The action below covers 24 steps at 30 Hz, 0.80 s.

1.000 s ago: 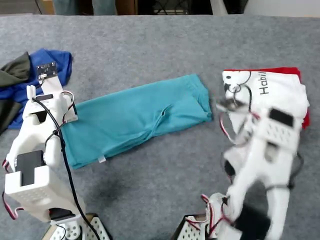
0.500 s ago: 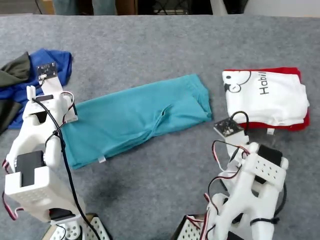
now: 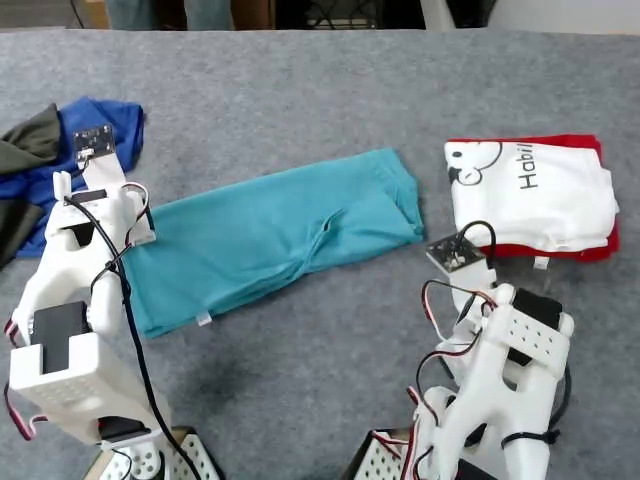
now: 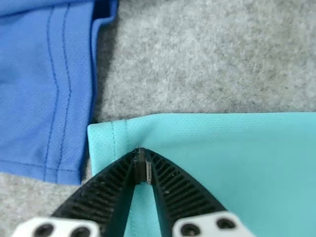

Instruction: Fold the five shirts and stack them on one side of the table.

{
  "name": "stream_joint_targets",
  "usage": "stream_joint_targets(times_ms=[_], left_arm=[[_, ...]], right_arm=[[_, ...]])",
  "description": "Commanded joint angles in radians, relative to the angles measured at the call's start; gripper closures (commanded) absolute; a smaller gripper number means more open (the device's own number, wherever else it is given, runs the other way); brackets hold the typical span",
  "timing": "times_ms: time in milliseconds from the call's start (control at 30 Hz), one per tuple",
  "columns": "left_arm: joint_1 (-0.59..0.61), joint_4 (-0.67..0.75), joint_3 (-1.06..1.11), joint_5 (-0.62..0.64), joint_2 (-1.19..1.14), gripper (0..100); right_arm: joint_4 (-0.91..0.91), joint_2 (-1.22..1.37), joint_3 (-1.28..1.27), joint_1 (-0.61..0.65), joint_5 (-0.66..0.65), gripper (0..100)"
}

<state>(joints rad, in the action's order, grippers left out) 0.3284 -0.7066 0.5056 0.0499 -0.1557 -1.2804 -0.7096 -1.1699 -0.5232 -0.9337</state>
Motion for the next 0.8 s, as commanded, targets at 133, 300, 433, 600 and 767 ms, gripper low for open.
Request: stream_joint_targets(times_ms=[133,300,433,600,767], left_arm=[[0.028,-0.008,0.005,0.005,0.014,97],[0.028,-0.006,0.005,0.005,0.014,97],[0.027,-0.005,0.005,0.005,0.014,97],[0.024,-0.005,0.005,0.005,0.014,97],[0.022,-0.006,0.005,0.005,0.014,97]], right_arm=[[0.015,0.004,0.001,0.011,0.002,93.2],[0.044,0.004,-0.001,0.011,0.008,93.2],[0.043,0.004,0.001,0.012,0.009,93.2],[0.040,0.004,0.005,0.127,0.164,93.2],[0.000,0.004,0.113,0.278,0.235,93.2]])
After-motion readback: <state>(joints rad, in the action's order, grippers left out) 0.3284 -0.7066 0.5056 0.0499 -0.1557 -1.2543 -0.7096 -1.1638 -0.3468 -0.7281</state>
